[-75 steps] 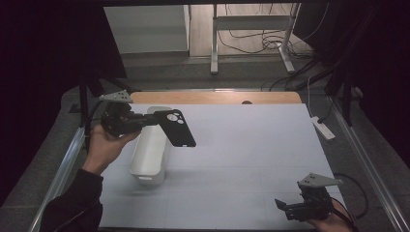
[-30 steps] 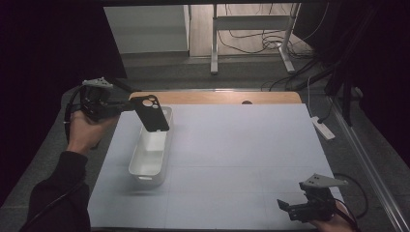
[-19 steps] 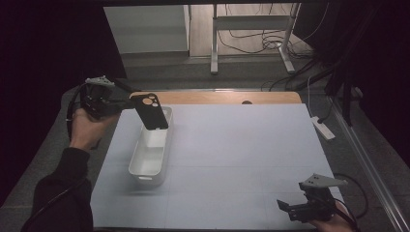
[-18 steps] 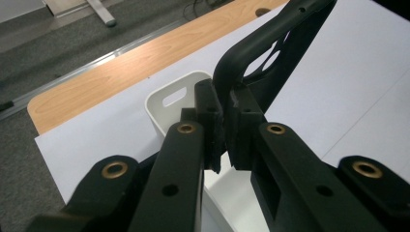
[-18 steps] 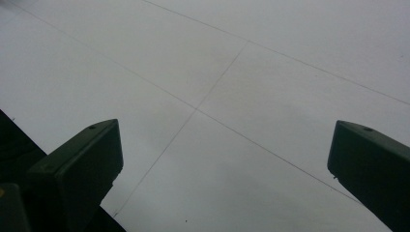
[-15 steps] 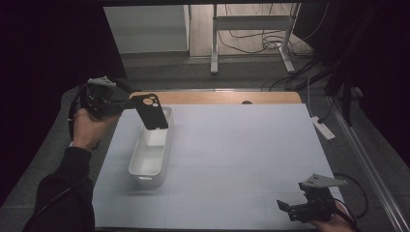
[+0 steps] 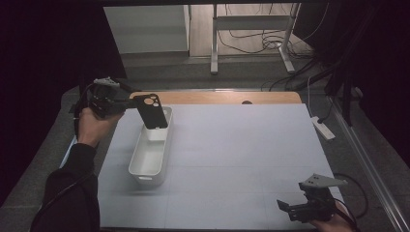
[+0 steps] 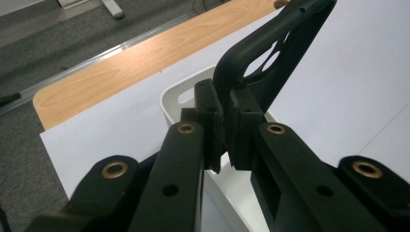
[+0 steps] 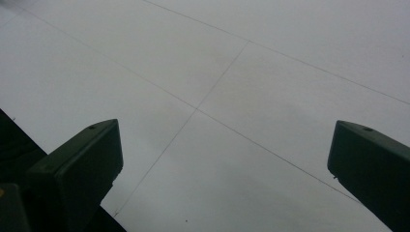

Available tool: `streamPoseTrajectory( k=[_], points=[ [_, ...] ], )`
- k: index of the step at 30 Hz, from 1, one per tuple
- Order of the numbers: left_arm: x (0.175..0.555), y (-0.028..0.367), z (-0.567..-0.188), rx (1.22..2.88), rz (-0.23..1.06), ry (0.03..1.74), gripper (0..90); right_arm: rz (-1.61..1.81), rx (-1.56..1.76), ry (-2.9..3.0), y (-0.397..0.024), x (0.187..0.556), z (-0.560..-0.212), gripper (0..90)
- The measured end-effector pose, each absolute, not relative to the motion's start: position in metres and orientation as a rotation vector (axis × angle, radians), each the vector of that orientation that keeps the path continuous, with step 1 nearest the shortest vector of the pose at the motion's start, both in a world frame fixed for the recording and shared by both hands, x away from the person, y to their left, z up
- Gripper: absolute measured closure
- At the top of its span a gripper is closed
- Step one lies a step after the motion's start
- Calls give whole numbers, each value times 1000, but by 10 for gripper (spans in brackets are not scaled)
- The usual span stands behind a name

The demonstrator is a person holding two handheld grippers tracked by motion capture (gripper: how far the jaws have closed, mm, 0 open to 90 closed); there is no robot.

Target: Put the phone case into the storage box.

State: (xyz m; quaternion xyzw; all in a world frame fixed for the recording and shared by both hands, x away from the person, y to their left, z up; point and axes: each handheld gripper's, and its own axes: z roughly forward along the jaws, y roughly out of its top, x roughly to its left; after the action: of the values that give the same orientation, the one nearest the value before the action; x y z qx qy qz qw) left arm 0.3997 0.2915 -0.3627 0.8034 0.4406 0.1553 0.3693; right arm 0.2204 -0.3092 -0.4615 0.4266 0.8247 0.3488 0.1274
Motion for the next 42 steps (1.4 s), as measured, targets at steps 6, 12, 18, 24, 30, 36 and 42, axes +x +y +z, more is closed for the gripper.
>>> streamPoseTrajectory(
  k=[6, 12, 18, 24, 30, 36, 42],
  points=[
    [409, 291, -369, 2070, 407, 1139, 851, 1014, 1240, 2404, -309, 221, -462, 0],
    [417, 290, -376, 2071, 408, 1154, 851, 1015, 1239, 2405, -309, 221, -462, 0],
    [425, 288, -383, 2072, 411, 1162, 851, 1016, 1236, 2409, -309, 221, -462, 0],
    [434, 285, -390, 2075, 411, 1167, 851, 1019, 1234, 2411, -309, 221, -462, 0],
    [440, 284, -397, 2072, 415, 1173, 851, 1021, 1231, 2414, -309, 220, -462, 0],
    [445, 281, -400, 2074, 448, 1166, 851, 1022, 1230, 2416, -309, 221, -462, 0],
    [449, 279, -405, 2083, 463, 1168, 851, 1022, 1228, 2418, -309, 220, -462, 0]
  ],
)
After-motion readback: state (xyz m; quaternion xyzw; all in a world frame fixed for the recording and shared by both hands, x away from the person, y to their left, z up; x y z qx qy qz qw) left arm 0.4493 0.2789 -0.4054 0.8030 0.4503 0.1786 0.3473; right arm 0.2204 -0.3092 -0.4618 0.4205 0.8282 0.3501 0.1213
